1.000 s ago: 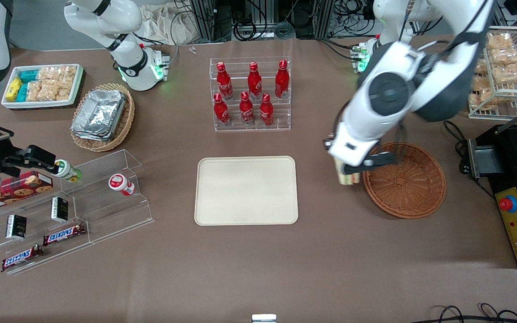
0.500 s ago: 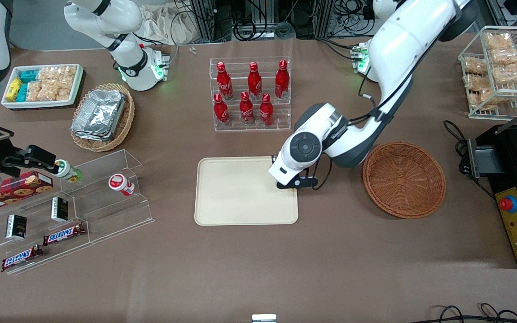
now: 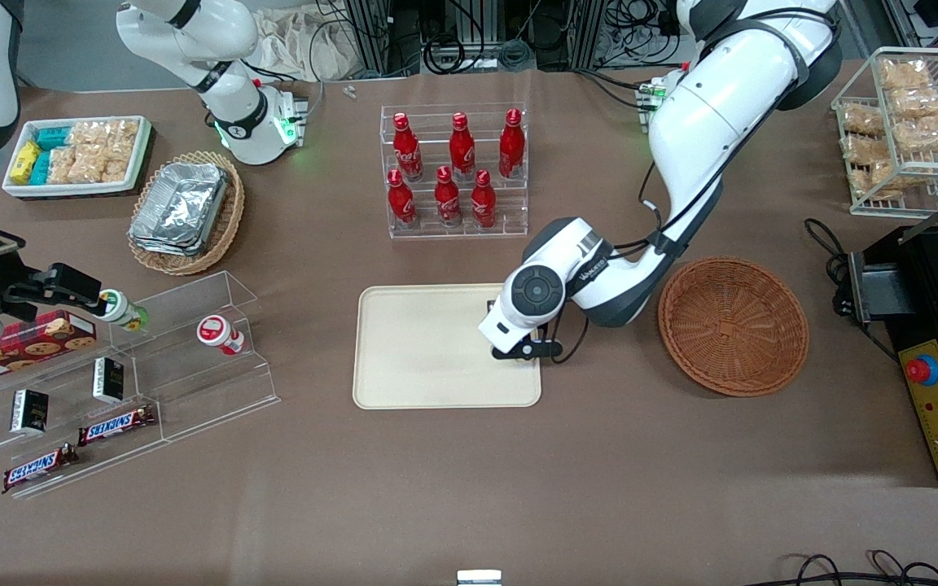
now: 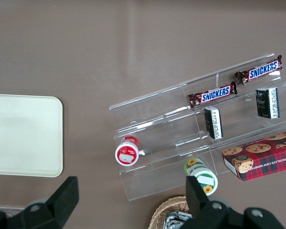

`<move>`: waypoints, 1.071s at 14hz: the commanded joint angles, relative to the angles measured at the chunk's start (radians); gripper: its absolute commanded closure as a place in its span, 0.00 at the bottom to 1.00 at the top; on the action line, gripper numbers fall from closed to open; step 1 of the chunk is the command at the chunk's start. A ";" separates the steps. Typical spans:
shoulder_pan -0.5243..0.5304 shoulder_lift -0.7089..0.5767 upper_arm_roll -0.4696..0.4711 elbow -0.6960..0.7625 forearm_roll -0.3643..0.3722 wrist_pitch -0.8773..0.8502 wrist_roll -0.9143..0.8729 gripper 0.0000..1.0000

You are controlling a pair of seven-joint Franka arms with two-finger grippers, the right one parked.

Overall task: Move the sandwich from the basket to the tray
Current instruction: 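Lift the sandwich out of the basket and carry it toward the tray, then lower the sandwich onto the cream tray and open the left gripper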

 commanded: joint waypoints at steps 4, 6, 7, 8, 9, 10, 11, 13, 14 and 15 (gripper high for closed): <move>-0.035 0.045 0.040 0.080 0.024 0.012 -0.037 0.35; -0.035 0.048 0.042 0.079 0.075 0.029 -0.039 0.00; -0.035 0.047 0.040 0.079 0.081 0.032 -0.039 0.00; -0.034 0.045 0.042 0.079 0.083 0.030 -0.039 0.00; -0.034 0.044 0.042 0.079 0.084 0.030 -0.039 0.00; -0.034 0.042 0.042 0.079 0.084 0.030 -0.039 0.00; -0.035 0.035 0.040 0.079 0.086 0.027 -0.041 0.00; -0.034 0.013 0.040 0.086 0.078 0.016 -0.045 0.00; -0.032 0.004 0.040 0.091 0.075 0.013 -0.047 0.00; -0.031 -0.008 0.040 0.097 0.069 -0.013 -0.050 0.00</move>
